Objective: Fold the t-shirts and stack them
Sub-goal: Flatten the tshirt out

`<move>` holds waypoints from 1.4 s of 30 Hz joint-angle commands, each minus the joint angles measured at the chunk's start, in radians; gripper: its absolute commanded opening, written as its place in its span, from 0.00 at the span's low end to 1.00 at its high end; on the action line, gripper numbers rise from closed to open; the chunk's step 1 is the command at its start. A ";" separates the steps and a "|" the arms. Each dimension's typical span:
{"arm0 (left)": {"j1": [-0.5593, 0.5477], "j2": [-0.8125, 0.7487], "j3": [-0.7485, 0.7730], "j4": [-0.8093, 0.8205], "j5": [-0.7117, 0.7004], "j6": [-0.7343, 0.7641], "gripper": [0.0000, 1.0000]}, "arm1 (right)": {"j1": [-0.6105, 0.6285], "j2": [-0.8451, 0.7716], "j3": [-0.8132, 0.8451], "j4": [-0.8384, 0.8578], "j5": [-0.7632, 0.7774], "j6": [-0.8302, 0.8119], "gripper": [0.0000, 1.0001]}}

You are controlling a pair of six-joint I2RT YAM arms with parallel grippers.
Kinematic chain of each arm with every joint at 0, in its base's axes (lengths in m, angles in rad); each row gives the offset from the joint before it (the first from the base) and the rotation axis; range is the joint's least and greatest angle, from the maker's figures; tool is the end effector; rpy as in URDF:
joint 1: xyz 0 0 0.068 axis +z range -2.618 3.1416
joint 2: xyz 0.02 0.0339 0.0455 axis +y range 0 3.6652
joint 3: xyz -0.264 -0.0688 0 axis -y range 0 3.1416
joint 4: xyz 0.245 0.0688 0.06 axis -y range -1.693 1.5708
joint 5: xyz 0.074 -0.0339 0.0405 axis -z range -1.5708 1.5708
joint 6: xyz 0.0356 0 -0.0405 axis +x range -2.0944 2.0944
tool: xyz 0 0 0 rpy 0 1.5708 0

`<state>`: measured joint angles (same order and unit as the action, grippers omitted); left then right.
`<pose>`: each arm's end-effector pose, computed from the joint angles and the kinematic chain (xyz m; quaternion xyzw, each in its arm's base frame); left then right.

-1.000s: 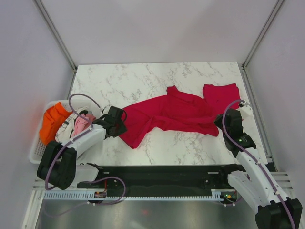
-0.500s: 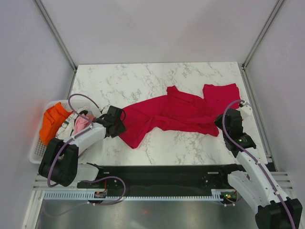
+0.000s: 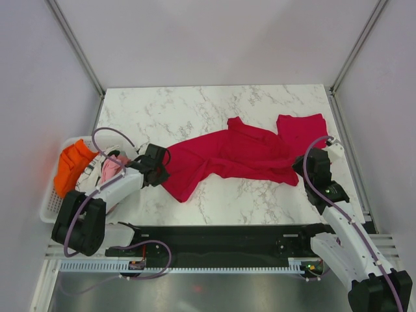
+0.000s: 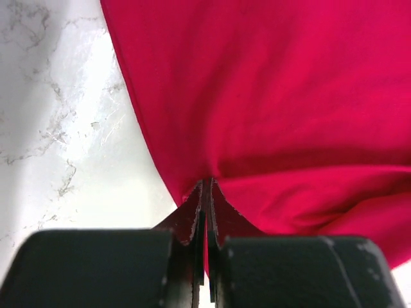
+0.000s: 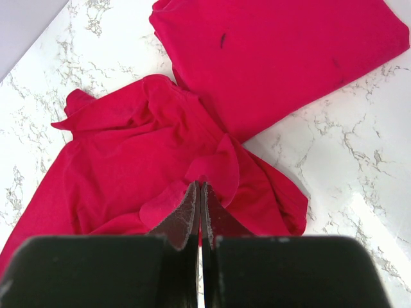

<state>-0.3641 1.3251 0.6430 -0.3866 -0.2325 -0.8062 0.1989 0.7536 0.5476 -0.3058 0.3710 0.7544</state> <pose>0.2235 -0.0764 0.1665 -0.2391 0.9324 -0.0426 0.2677 0.1722 0.0215 0.2503 0.3222 0.7902 0.0863 0.5141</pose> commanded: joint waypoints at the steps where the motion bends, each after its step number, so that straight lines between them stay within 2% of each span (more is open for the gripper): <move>1: 0.004 -0.064 0.011 0.023 -0.005 0.029 0.02 | -0.001 -0.005 0.006 0.031 0.005 -0.006 0.00; 6: 0.004 -0.109 0.021 0.000 0.005 0.033 0.02 | -0.001 -0.004 0.009 0.031 0.006 -0.004 0.00; 10: 0.002 -0.147 0.023 -0.015 0.089 0.036 0.02 | -0.001 -0.007 0.011 0.031 0.006 -0.004 0.00; 16: -0.078 -0.240 -0.034 -0.043 0.159 0.021 0.02 | -0.001 -0.017 0.003 0.028 0.005 -0.004 0.00; 23: -0.197 -0.233 -0.098 -0.058 0.165 -0.048 0.02 | -0.001 -0.011 0.000 0.028 -0.004 0.002 0.00; 25: -0.197 -0.227 -0.117 -0.072 0.110 -0.071 0.08 | -0.001 -0.013 -0.002 0.028 -0.007 0.005 0.00; 29: -0.197 -0.230 -0.117 -0.072 0.068 -0.070 0.43 | -0.001 -0.016 -0.003 0.027 -0.011 0.003 0.00; 30: -0.197 -0.231 -0.114 -0.072 0.064 -0.065 0.54 | -0.003 -0.017 -0.002 0.027 -0.010 0.002 0.00; 33: -0.197 -0.239 -0.106 -0.074 0.038 -0.057 0.63 | -0.001 -0.025 -0.002 0.024 -0.004 0.000 0.00; 38: -0.196 -0.222 -0.088 -0.077 0.028 -0.033 0.61 | -0.003 -0.020 0.003 0.024 -0.001 -0.003 0.00; 40: -0.196 -0.207 -0.080 -0.077 0.035 -0.025 0.56 | -0.001 -0.017 0.003 0.025 -0.001 -0.001 0.00; 42: -0.197 -0.199 -0.080 -0.075 0.045 -0.021 0.46 | -0.001 -0.016 0.003 0.025 -0.003 -0.001 0.00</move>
<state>-0.5587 1.1126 0.5274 -0.4656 -0.1661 -0.8494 0.1989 0.7399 0.5472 -0.3027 0.3653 0.7551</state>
